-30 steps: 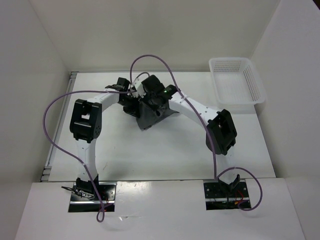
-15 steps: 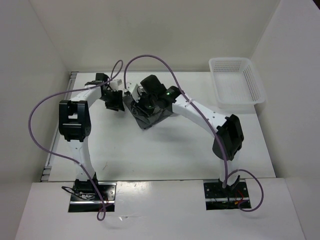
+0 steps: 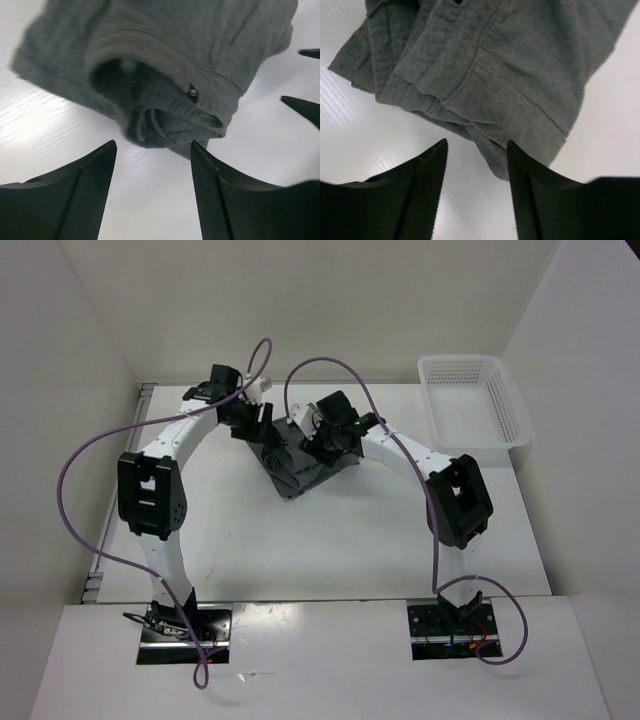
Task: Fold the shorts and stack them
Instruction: Fold the shorts
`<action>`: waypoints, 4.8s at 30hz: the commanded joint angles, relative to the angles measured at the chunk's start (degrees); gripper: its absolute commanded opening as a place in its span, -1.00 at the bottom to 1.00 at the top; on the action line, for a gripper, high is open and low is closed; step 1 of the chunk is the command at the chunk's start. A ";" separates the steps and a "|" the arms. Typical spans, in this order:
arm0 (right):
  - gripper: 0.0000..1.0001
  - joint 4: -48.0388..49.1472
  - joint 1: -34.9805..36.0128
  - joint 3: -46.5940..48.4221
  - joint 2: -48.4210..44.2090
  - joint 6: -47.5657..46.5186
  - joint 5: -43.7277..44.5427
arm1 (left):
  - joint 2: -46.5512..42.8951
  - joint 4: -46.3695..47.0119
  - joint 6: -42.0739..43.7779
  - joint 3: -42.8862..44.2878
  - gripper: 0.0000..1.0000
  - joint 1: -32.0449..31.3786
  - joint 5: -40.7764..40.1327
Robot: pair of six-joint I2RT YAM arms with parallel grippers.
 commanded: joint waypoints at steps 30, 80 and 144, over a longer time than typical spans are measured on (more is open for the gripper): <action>-0.34 16.59 5.22 3.74 9.44 -0.44 3.70 | 11.57 4.66 1.26 1.60 -0.41 -2.23 -2.32; 0.12 2.36 15.08 3.17 -6.99 6.06 -16.14 | 15.80 -0.61 1.26 23.40 0.52 7.17 -4.51; -0.40 14.58 -34.85 -29.64 -56.90 15.55 3.97 | -42.30 11.86 1.26 -30.38 0.65 25.72 -3.82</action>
